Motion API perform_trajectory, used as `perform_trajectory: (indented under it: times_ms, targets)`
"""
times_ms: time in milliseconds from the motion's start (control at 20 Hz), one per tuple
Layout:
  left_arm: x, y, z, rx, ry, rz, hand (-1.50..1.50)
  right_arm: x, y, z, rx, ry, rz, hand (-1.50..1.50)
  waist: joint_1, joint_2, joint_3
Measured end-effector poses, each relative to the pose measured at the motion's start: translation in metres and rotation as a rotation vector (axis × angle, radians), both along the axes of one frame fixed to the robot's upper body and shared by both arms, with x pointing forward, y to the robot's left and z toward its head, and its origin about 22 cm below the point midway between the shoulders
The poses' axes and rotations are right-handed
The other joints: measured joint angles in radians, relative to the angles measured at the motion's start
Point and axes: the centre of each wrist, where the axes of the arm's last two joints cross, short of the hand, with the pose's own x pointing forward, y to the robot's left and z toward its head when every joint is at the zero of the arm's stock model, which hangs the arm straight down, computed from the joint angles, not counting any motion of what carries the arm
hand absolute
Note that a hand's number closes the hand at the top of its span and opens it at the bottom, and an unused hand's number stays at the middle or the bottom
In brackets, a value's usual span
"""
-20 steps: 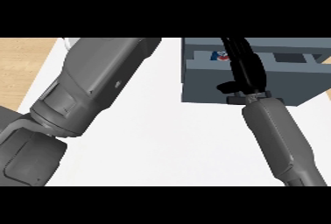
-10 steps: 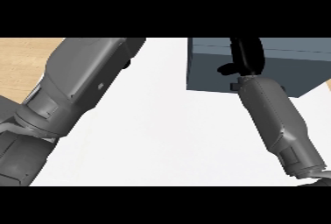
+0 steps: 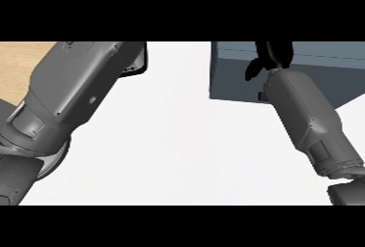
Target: Pick up the can, place it into the drawer and close the drawer
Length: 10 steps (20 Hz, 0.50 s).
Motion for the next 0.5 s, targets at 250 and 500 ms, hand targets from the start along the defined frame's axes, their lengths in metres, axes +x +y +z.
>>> perform_trajectory:
  times_ms: [250, 500]
  targets:
    - [-0.004, 0.013, -0.005, -0.002, 0.001, -0.010, -1.50, 0.004, 0.001, 0.004, 0.006, 0.015, 0.009, -1.50, 0.003, 0.004, 0.003]
    - [-0.006, 0.031, -0.011, -0.006, 0.005, -0.013, -1.50, 0.012, 0.002, 0.033, 0.094, -0.014, 0.075, -1.50, 0.000, -0.010, -0.004]
